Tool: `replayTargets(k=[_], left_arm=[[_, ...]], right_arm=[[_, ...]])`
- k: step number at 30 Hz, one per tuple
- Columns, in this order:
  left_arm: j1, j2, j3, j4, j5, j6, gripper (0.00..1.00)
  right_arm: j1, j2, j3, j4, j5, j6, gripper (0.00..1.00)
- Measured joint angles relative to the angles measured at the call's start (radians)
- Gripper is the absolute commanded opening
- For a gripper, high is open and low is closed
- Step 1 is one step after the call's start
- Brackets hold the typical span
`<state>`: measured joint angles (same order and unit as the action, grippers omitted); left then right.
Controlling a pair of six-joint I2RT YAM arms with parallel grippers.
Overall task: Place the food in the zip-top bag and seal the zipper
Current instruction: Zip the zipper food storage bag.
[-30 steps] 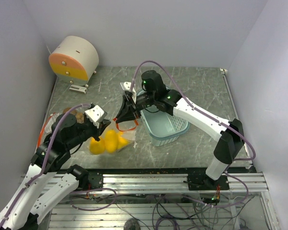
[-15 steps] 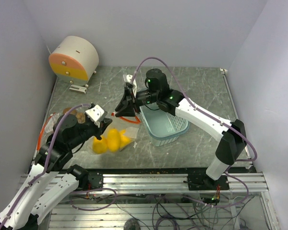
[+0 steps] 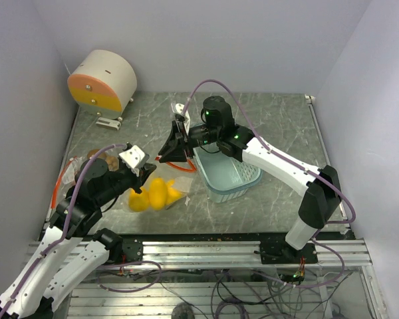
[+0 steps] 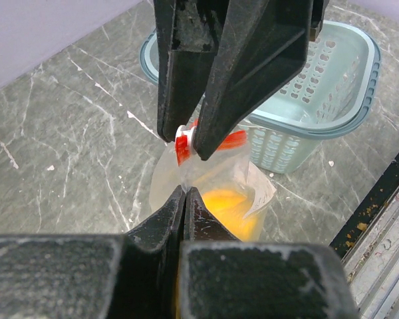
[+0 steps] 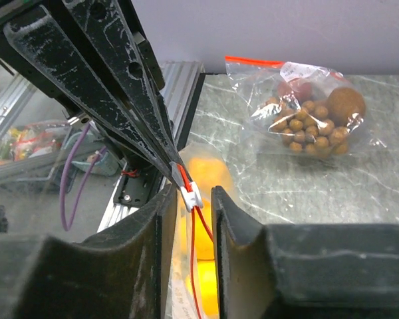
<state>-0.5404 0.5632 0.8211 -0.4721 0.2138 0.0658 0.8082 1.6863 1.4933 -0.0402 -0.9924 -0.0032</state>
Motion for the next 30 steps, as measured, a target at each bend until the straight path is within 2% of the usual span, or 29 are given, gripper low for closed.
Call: replayTargets(k=[2, 6, 10, 11, 14, 16, 17, 18, 19, 21, 22, 23, 24, 25, 30], left_arm=[[0.000, 0.000, 0.000, 0.000, 0.000, 0.000, 0.07], [0.000, -0.005, 0.000, 0.000, 0.000, 0.000, 0.07], [0.000, -0.011, 0.000, 0.000, 0.000, 0.001, 0.07], [0.000, -0.011, 0.000, 0.000, 0.000, 0.000, 0.10], [0.000, -0.003, 0.000, 0.000, 0.005, 0.001, 0.35], [0.000, 0.012, 0.000, 0.003, 0.023, 0.004, 0.64], [0.000, 0.022, 0.000, 0.006, 0.034, 0.013, 0.73], [0.000, 0.035, 0.000, 0.009, 0.054, 0.013, 0.82], [0.000, 0.045, 0.000, 0.011, 0.070, 0.023, 0.84], [0.000, 0.069, 0.000, 0.016, 0.115, 0.040, 0.80], [0.000, 0.082, 0.001, 0.018, 0.140, 0.049, 0.69], [0.000, 0.092, 0.001, 0.020, 0.161, 0.058, 0.48], [0.000, 0.102, 0.003, 0.020, 0.180, 0.066, 0.17], [0.000, 0.113, 0.006, 0.019, 0.200, 0.072, 0.08], [0.008, 0.178, 0.046, -0.021, 0.260, 0.126, 0.07]], right_arm=[[0.000, 0.000, 0.000, 0.006, -0.007, 0.004, 0.07], [-0.002, 0.000, 0.000, 0.001, -0.014, 0.003, 0.00], [-0.002, 0.000, 0.000, -0.008, -0.022, 0.003, 0.00], [-0.002, 0.000, 0.000, -0.010, -0.024, 0.003, 0.00], [-0.004, 0.000, 0.000, -0.019, -0.041, -0.004, 0.00], [-0.005, 0.000, 0.000, -0.032, -0.058, -0.012, 0.00], [-0.006, 0.000, 0.000, -0.039, -0.067, -0.017, 0.00], [-0.006, 0.000, 0.000, -0.047, -0.077, -0.024, 0.00], [-0.006, 0.000, 0.000, -0.055, -0.086, -0.033, 0.00], [-0.006, 0.000, 0.001, -0.074, -0.101, -0.050, 0.00], [-0.006, 0.000, 0.001, -0.087, -0.108, -0.060, 0.00], [-0.006, 0.000, 0.002, -0.100, -0.115, -0.069, 0.00], [-0.006, 0.000, 0.003, -0.109, -0.119, -0.077, 0.00], [-0.006, 0.000, 0.003, -0.116, -0.121, -0.084, 0.00], [-0.016, -0.002, 0.010, -0.165, -0.138, -0.115, 0.00]])
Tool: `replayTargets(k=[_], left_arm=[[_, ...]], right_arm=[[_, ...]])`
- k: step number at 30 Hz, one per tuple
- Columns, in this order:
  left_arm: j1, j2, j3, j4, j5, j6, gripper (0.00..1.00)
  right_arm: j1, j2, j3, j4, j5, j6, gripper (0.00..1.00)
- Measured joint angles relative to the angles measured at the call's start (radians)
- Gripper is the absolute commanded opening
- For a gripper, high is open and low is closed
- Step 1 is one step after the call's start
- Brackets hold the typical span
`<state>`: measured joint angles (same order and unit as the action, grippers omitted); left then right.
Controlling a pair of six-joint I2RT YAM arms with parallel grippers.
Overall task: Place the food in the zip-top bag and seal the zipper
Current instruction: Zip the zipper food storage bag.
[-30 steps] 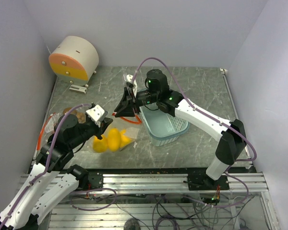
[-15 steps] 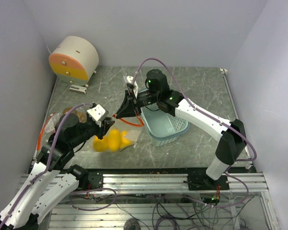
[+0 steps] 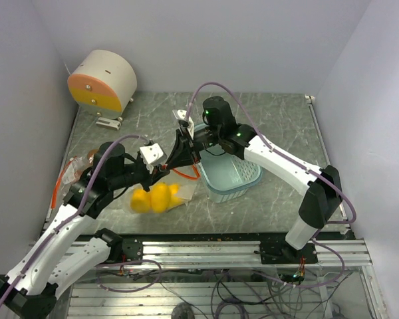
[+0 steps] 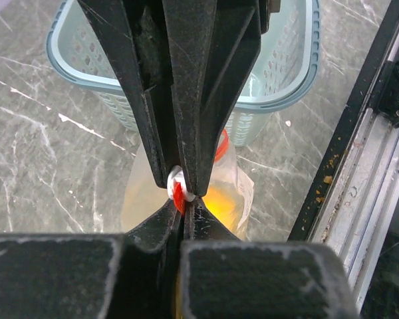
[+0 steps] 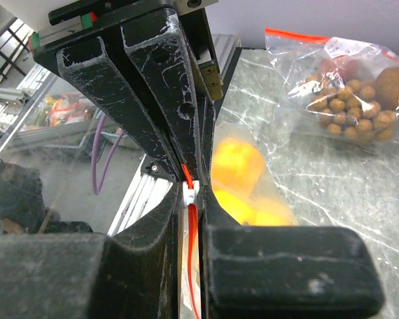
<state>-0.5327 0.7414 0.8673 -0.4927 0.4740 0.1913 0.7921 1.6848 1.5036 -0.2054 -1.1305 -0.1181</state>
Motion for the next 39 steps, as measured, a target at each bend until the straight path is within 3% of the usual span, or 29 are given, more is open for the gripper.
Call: replayTargets(k=[8, 24, 39], left_arm=[[0.002, 0.056, 0.063, -0.076, 0.016, 0.010, 0.07], [0.001, -0.056, 0.092, -0.135, -0.141, -0.001, 0.07], [-0.002, -0.231, 0.175, -0.211, -0.504, 0.015, 0.07]], right_arm=[[-0.010, 0.002, 0.026, -0.078, 0.022, -0.043, 0.00], [-0.055, 0.062, 0.029, -0.120, 0.063, -0.130, 0.00], [-0.100, 0.084, 0.021, -0.122, 0.092, -0.150, 0.00]])
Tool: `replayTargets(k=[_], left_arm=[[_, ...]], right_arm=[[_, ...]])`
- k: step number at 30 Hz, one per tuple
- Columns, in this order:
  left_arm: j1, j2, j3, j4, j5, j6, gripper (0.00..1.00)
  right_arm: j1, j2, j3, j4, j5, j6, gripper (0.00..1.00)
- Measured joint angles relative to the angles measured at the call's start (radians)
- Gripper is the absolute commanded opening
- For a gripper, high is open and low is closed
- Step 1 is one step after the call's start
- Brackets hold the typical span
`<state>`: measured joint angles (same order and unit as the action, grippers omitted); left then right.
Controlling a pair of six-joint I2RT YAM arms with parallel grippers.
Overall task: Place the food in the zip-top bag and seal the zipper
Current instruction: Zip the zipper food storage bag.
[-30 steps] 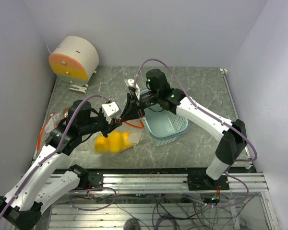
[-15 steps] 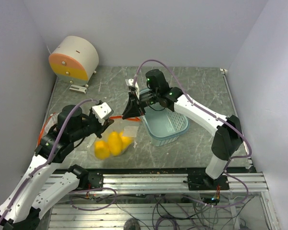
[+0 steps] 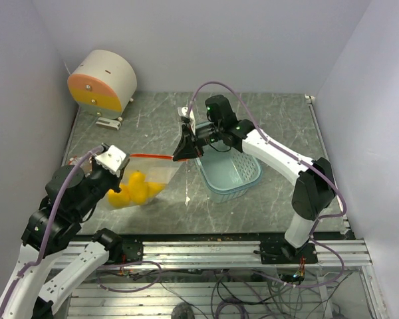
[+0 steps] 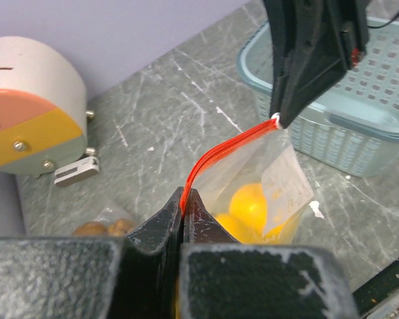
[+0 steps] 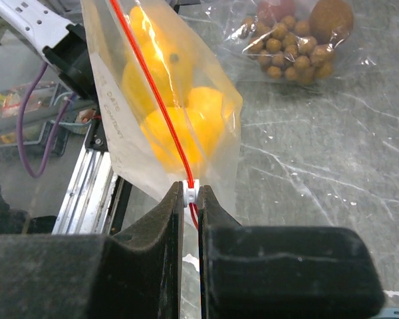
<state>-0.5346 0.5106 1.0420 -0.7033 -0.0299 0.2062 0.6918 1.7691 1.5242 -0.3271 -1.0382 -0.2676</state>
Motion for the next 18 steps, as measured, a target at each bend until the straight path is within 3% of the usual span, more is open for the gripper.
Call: replayTargets(k=[9, 10, 11, 12, 15, 16, 18], left_arm=[[0.000, -0.010, 0.004, -0.005, -0.109, -0.001, 0.07], [0.000, -0.010, 0.004, -0.005, -0.112, -0.002, 0.07], [0.000, -0.010, 0.004, -0.005, -0.116, -0.002, 0.07], [0.000, -0.010, 0.004, -0.005, -0.120, -0.004, 0.07], [0.000, -0.011, 0.004, 0.004, -0.124, -0.005, 0.07], [0.000, -0.011, 0.004, 0.011, -0.124, -0.006, 0.07], [0.000, -0.010, 0.002, 0.036, -0.123, -0.016, 0.07]], right_arm=[[-0.004, 0.000, -0.024, 0.005, 0.155, 0.023, 0.00], [-0.004, 0.000, -0.024, 0.005, 0.184, 0.026, 0.05], [-0.004, 0.000, -0.024, 0.005, 0.210, 0.030, 0.21], [-0.005, 0.000, -0.025, 0.007, 0.240, 0.037, 0.30], [-0.007, -0.002, -0.040, 0.014, 0.305, 0.071, 0.85], [-0.011, -0.003, -0.048, 0.020, 0.326, 0.088, 0.98], [-0.019, -0.011, -0.066, 0.038, 0.363, 0.131, 1.00]])
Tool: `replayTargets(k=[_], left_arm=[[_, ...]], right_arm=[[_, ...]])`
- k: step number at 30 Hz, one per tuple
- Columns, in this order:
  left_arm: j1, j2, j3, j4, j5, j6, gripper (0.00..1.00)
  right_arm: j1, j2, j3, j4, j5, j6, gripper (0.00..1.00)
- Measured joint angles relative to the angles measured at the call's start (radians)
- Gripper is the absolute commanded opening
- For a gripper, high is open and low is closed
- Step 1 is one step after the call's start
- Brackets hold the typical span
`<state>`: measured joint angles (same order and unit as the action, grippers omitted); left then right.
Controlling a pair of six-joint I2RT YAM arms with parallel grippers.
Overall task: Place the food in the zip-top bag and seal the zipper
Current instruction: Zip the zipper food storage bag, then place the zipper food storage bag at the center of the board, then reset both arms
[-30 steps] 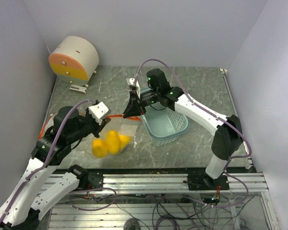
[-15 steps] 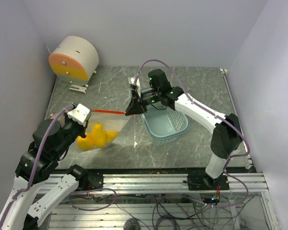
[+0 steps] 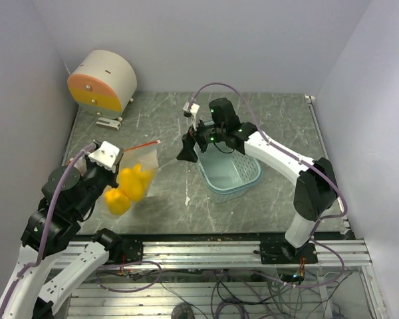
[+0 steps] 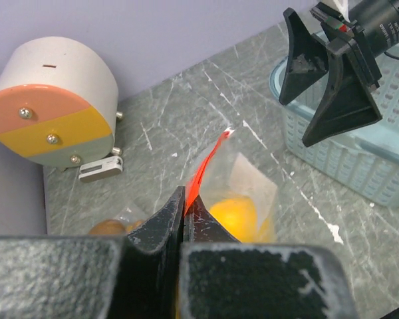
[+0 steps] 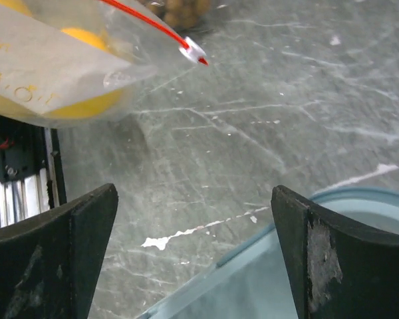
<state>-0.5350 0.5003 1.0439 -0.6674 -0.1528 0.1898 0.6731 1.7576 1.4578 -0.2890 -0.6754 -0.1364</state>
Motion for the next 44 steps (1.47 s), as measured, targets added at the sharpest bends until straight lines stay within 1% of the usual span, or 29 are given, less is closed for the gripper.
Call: replayTargets(k=[3, 6, 10, 13, 14, 15, 16, 17, 18, 19, 22, 26, 35, 44], left_arm=[[0.000, 0.015, -0.012, 0.045, 0.000, -0.031, 0.07], [0.000, 0.047, -0.054, 0.135, 0.000, -0.084, 0.07], [0.000, 0.114, -0.156, 0.327, -0.047, -0.160, 0.07], [0.000, 0.180, -0.222, 0.493, -0.136, -0.197, 0.07], [0.000, 0.210, -0.245, 0.555, -0.174, -0.210, 0.09], [0.000, 0.230, -0.261, 0.596, -0.200, -0.220, 0.17], [0.000, 0.249, -0.277, 0.636, -0.229, -0.234, 0.35], [0.000, 0.266, -0.289, 0.668, -0.253, -0.251, 0.73], [0.000, 0.278, -0.293, 0.685, -0.270, -0.264, 0.95], [0.000, 0.288, -0.293, 0.696, -0.280, -0.279, 0.99], [0.000, 0.298, -0.278, 0.700, -0.283, -0.319, 1.00], [0.000, 0.298, -0.236, 0.657, -0.243, -0.336, 1.00], [0.000, 0.233, -0.220, 0.566, -0.181, -0.364, 1.00], [0.000, 0.206, -0.220, 0.555, -0.167, -0.366, 1.00]], right_arm=[[-0.005, -0.031, -0.016, 0.035, 0.064, 0.077, 1.00], [-0.006, -0.092, -0.018, 0.064, 0.167, 0.169, 1.00], [-0.008, -0.199, -0.051, 0.112, 0.318, 0.266, 1.00], [-0.010, -0.268, -0.102, 0.148, 0.410, 0.309, 1.00], [-0.011, -0.286, -0.120, 0.151, 0.448, 0.322, 1.00], [-0.011, -0.298, -0.134, 0.152, 0.473, 0.334, 1.00], [-0.011, -0.307, -0.144, 0.152, 0.505, 0.344, 1.00], [-0.011, -0.312, -0.153, 0.151, 0.533, 0.352, 1.00], [-0.011, -0.316, -0.162, 0.148, 0.558, 0.362, 1.00], [-0.011, -0.322, -0.173, 0.148, 0.581, 0.369, 1.00], [-0.011, -0.343, -0.210, 0.142, 0.641, 0.393, 1.00], [-0.011, -0.360, -0.230, 0.117, 0.691, 0.426, 1.00], [-0.011, -0.399, -0.285, 0.079, 0.763, 0.467, 1.00], [-0.011, -0.428, -0.305, 0.062, 0.804, 0.482, 1.00]])
